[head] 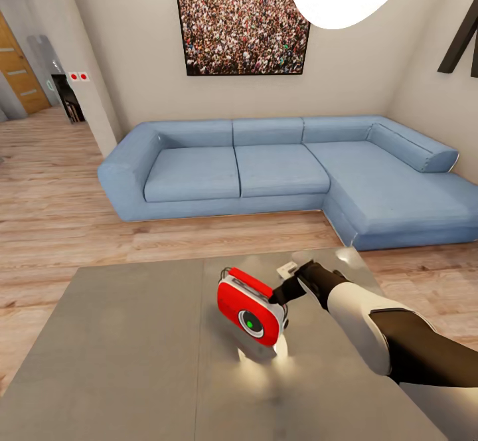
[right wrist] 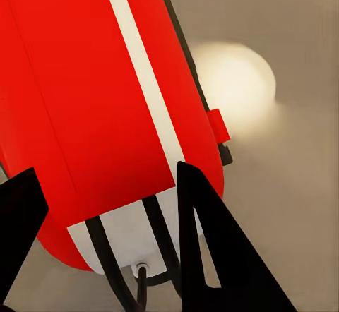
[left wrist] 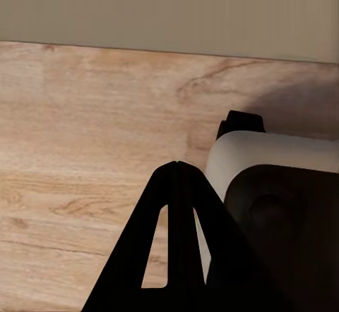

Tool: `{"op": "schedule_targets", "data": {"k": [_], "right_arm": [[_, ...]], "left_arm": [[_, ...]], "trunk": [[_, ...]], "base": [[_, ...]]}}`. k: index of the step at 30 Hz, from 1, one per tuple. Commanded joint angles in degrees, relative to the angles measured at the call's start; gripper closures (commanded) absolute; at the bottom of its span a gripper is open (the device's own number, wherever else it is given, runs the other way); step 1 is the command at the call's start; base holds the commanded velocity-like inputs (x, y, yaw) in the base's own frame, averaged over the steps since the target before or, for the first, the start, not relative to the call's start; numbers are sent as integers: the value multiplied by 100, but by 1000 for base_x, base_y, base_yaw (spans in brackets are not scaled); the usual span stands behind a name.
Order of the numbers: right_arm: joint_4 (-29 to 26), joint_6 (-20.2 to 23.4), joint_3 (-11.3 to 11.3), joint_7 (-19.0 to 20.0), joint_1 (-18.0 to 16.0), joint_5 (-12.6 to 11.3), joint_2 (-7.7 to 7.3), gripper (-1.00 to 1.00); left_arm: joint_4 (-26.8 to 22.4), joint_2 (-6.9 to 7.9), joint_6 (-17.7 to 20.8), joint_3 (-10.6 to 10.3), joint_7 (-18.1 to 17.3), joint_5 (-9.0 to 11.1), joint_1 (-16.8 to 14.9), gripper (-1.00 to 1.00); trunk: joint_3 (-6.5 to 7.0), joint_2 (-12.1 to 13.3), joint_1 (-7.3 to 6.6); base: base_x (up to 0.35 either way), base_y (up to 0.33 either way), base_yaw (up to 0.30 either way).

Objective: Turn on the radio receiver that's on the table in the living room.

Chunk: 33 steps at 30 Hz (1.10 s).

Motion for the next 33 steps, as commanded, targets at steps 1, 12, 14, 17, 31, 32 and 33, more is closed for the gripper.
{"op": "schedule_targets", "data": {"k": [1,12,14,17,31,32,33], "right_arm": [[10,2,-54,-1,-1,-25,0,100],[157,2,-54,-9,-1,-25,8,100],[159,2,-54,-8,-1,-25,8,100],[162,2,-54,-8,-1,-25,8,100],[162,2,-55,-12,-1,-25,3,100],[162,2,-55,-12,-1,-25,2,100],[162,2,-54,-12,-1,-25,5,100]], "left_arm": [[0,-1,0,0,0,-1,0,100],[1,-20,5,60,-17,96,0,100],[1,-20,3,57,-17,111,0,100],[1,-21,0,54,-17,141,0,100],[1,-21,0,53,-17,149,0,100],[1,-21,0,53,-17,149,0,100],[1,-21,0,53,-17,149,0,100]], "trunk": [[0,0,0],[0,0,0],[0,0,0],[0,0,0],[-89,-201,110],[-107,-241,132],[-125,-281,154]], "base": [[0,0,0],[0,0,0],[0,0,0],[0,0,0],[0,0,0],[0,0,0],[0,0,0]]}}
